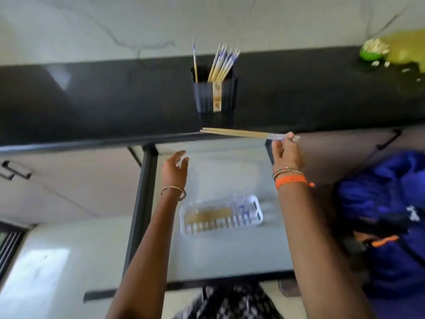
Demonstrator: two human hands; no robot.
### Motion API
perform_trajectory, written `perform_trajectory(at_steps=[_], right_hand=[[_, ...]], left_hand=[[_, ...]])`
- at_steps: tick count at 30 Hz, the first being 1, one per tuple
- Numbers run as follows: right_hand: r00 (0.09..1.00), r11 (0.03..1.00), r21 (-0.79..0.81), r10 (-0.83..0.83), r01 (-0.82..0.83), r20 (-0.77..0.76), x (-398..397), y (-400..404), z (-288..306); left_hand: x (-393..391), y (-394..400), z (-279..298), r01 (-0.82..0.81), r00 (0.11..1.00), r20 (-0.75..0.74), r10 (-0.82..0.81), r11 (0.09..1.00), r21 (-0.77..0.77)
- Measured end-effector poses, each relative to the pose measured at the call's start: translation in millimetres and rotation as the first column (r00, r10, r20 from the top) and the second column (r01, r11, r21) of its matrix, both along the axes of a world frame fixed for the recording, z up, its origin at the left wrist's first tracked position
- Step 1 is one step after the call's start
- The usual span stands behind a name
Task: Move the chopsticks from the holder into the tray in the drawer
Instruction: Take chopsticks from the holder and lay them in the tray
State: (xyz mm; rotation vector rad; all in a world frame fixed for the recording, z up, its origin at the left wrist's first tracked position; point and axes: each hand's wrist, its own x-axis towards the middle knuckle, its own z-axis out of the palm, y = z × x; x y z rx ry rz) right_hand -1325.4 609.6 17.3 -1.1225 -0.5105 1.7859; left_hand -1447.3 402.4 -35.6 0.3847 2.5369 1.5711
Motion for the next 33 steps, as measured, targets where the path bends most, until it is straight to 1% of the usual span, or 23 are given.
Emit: perform_trajectory(at_steps=[1,2,3,4,5,6,7,8,9,10,11,13,15,16,18,19,21,22,24,26,27,30,33], right_hand=[[0.998,0.999,0.0,0.034,-0.034,0.052,14.2,-11.8,-27.3],[0.985,0.992,-0.018,0.126,-0.124,0.116,24.4,-23.7,-53.6],[0.974,0.976,-0.116,0.199,-0.186,0.112,32.7,-28.9,-73.4],[0.964,0.97,-0.168,0.206,-0.178,0.169,43.2,-30.7,-95.1],[0.961,0.955,-0.237,0.219,-0.176,0.17,54.1,-35.9,-112.2],[0.96,0.95,-0.256,0.228,-0.181,0.165,61.7,-40.6,-126.4],[0.912,0.949,-0.212,0.29,-0.235,0.289,67.3,-49.8,-133.3],[0.83,0.943,-0.179,0.333,-0.281,0.448,69.6,-56.9,-137.5],[0.796,0.945,-0.193,0.327,-0.264,0.51,69.5,-59.6,-142.1],[0.785,0.949,-0.193,0.316,-0.251,0.533,66.1,-62.7,-145.2],[0.79,0.945,-0.193,0.326,-0.263,0.519,62.5,-67.3,-146.4],[0.796,0.933,-0.211,0.359,-0.291,0.487,54.6,-74.5,-149.3],[0.793,0.921,-0.229,0.389,-0.316,0.468,48.3,-76.7,-151.7],[0.79,0.907,-0.246,0.419,-0.342,0.447,45.2,-77.1,-153.2],[0.776,0.863,-0.278,0.501,-0.421,0.382,42.4,-78.2,-153.7],[0.763,0.855,-0.299,0.515,-0.424,0.39,41.2,-78.4,-154.2],[0.767,0.878,-0.323,0.469,-0.352,0.439,37.8,-77.8,-155.6],[0.761,0.877,-0.334,0.471,-0.346,0.447,36.8,-77.7,-155.3],[0.754,0.849,-0.365,0.515,-0.382,0.409,36.4,-79.2,-151.4],[0.72,0.797,-0.4,0.592,-0.453,0.362,37.7,-80.0,-149.7],[0.718,0.801,-0.398,0.587,-0.448,0.374,38.5,-80.3,-150.8],[0.755,0.87,-0.366,0.477,-0.331,0.451,38.4,-84.4,-152.3],[0.772,0.883,-0.34,0.455,-0.324,0.444,34.8,-89.2,-149.9]], left_hand=[[10.7,-12.5,-17.3,0.003,1.0,0.025,-0.001,0.998,-0.064],[22.3,-26.5,-35.6,0.014,0.998,0.059,-0.006,0.991,-0.133],[31.4,-37.5,-52.2,0.034,0.995,0.099,-0.015,0.979,-0.2],[38.6,-47.1,-66.9,0.063,0.989,0.149,-0.024,0.962,-0.264],[44.7,-54.4,-80.4,0.089,0.979,0.204,-0.024,0.945,-0.315],[49.1,-59.1,-91.4,0.117,0.967,0.254,-0.026,0.93,-0.35],[54.1,-63.7,-100.4,0.146,0.954,0.299,-0.03,0.917,-0.372],[58.3,-67.5,-108.1,0.164,0.942,0.334,-0.03,0.91,-0.381],[61.6,-70.6,-114.5,0.165,0.932,0.362,-0.019,0.912,-0.375],[63.7,-74.2,-121.1,0.147,0.92,0.392,0.004,0.923,-0.355],[65.3,-77.0,-127.8,0.121,0.905,0.424,0.026,0.941,-0.317],[69.3,-82.6,-134.9,0.073,0.863,0.504,0.029,0.981,-0.182],[69.6,-84.4,-135.2,-0.042,0.81,0.584,0.053,0.999,-0.033],[68.3,-85.1,-137.2,-0.092,0.789,0.61,0.077,0.996,-0.007],[67.4,-86.3,-142.5,-0.135,0.746,0.657,0.108,0.991,-0.009],[67.7,-86.7,-145.6,-0.142,0.731,0.674,0.107,0.99,-0.003],[67.5,-87.5,-153.0,-0.142,0.73,0.675,0.106,0.99,-0.002],[66.8,-87.6,-155.0,-0.141,0.735,0.67,0.106,0.99,-0.002],[64.8,-86.6,-157.9,-0.148,0.737,0.667,0.108,0.989,0.004],[63.7,-85.6,-160.1,-0.151,0.735,0.669,0.11,0.989,0.003],[63.2,-85.4,-161.2,-0.15,0.737,0.667,0.112,0.989,0.0],[61.9,-85.6,-163.6,-0.146,0.748,0.654,0.114,0.989,-0.005],[61.8,-86.5,-164.6,-0.134,0.751,0.652,0.104,0.991,-0.003]])
